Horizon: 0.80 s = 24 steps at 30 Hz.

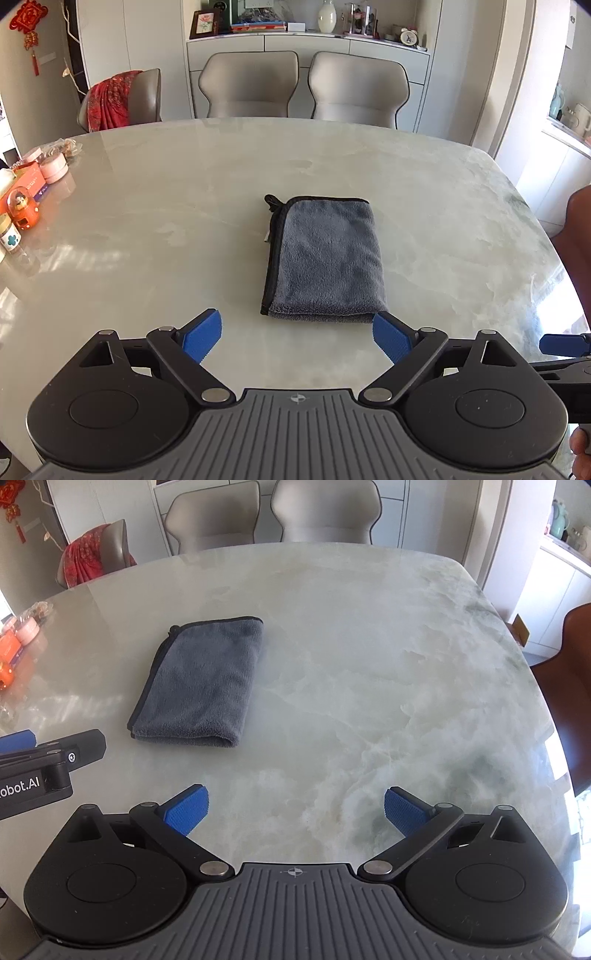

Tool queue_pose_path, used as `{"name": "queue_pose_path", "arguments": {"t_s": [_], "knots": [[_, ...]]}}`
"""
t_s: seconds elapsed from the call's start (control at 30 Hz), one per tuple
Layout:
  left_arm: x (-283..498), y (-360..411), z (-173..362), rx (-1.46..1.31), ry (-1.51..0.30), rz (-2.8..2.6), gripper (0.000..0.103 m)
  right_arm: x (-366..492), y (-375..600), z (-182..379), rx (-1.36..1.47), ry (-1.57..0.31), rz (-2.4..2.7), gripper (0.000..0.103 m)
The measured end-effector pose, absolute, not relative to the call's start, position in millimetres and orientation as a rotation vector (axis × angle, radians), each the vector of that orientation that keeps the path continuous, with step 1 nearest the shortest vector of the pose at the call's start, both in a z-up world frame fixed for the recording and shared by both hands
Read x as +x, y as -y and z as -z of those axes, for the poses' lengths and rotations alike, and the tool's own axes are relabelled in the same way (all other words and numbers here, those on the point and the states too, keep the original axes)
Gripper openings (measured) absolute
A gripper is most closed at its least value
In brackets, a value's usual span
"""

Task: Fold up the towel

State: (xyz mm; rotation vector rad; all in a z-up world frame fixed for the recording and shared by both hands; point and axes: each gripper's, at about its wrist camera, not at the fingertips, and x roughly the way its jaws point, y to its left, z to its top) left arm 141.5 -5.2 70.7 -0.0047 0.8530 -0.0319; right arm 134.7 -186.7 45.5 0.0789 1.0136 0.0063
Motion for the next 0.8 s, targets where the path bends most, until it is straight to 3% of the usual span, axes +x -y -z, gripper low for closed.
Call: {"name": "queue_pose_path", "arguments": {"t_s": [0.3, 0.8], "knots": [[140, 10, -81, -0.001, -0.831, 0.013, 0.098, 146, 198, -48, 0.115, -1.113, -0.001, 0.103], [162, -16, -84, -0.040, -0.814, 0.086, 0.098, 145, 167, -67, 0.026, -1.011, 0.088, 0.103]]}}
